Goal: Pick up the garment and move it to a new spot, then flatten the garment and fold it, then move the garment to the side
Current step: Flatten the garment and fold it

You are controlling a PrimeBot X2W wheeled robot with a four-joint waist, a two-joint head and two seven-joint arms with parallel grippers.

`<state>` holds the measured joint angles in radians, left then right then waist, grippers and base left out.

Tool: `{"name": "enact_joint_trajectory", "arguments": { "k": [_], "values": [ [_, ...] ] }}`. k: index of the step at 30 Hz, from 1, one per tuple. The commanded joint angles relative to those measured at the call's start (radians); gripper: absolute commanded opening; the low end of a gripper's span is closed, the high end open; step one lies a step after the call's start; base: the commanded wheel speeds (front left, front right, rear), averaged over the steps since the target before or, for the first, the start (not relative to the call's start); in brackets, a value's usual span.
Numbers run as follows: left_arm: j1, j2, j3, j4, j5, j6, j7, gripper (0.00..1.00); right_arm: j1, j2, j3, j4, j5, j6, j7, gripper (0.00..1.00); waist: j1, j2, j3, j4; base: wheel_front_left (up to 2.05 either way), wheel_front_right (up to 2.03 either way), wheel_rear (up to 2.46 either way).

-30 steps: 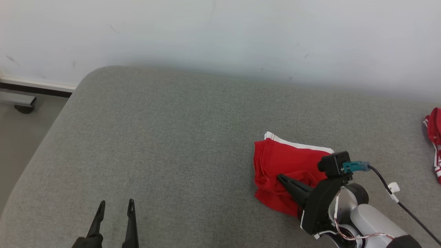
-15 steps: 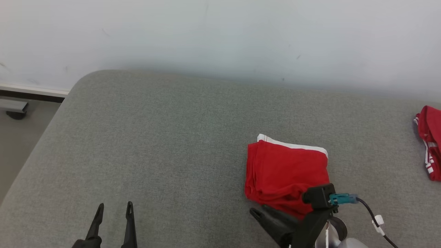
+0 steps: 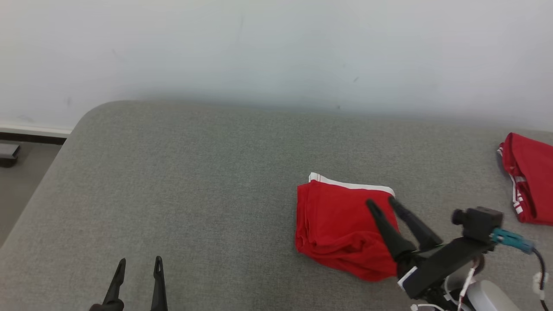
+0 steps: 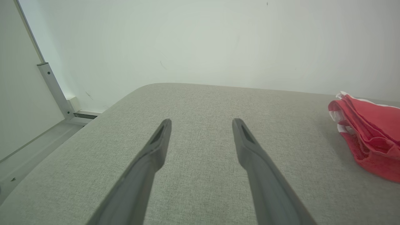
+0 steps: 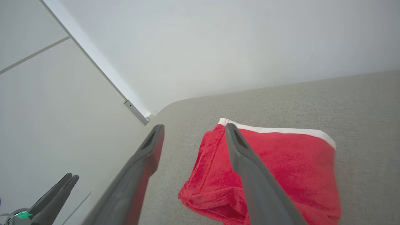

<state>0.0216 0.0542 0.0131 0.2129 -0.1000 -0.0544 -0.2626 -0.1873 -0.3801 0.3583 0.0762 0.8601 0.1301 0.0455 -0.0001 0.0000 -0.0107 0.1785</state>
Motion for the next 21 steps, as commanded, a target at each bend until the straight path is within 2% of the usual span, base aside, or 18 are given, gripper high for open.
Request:
{"name": "enact_joint_trajectory", "arguments": {
  "k": [1, 10, 16, 21],
  "values": [
    [0.013, 0.002, 0.002, -0.004, 0.005, -0.004, -0.003, 1.0, 0.015, 0.01, -0.021, 0.002, -0.012, 0.0, -0.018, 1.0, 0.0001, 0.0, -0.009, -0.013, 0.0, 0.0, 0.0],
    [0.018, 0.017, 0.006, -0.015, 0.021, 0.001, -0.003, 1.0, 0.101, 0.032, -0.194, 0.02, -0.236, 0.0, -0.175, 1.0, 0.0001, 0.0, -0.017, -0.071, 0.0, 0.0, 0.0],
    [0.025, 0.021, 0.001, -0.029, 0.03, 0.007, -0.003, 1.0, 0.189, 0.077, -0.281, 0.026, -0.381, 0.0, -0.252, 1.0, 0.0001, 0.0, -0.023, -0.104, 0.0, 0.0, 0.0],
    [0.021, 0.028, 0.0, -0.028, 0.035, 0.007, -0.003, 1.0, 0.263, 0.148, -0.351, 0.019, -0.459, 0.0, -0.287, 1.0, 0.0001, 0.0, -0.026, -0.121, 0.0, 0.0, 0.0]
  ]
}}
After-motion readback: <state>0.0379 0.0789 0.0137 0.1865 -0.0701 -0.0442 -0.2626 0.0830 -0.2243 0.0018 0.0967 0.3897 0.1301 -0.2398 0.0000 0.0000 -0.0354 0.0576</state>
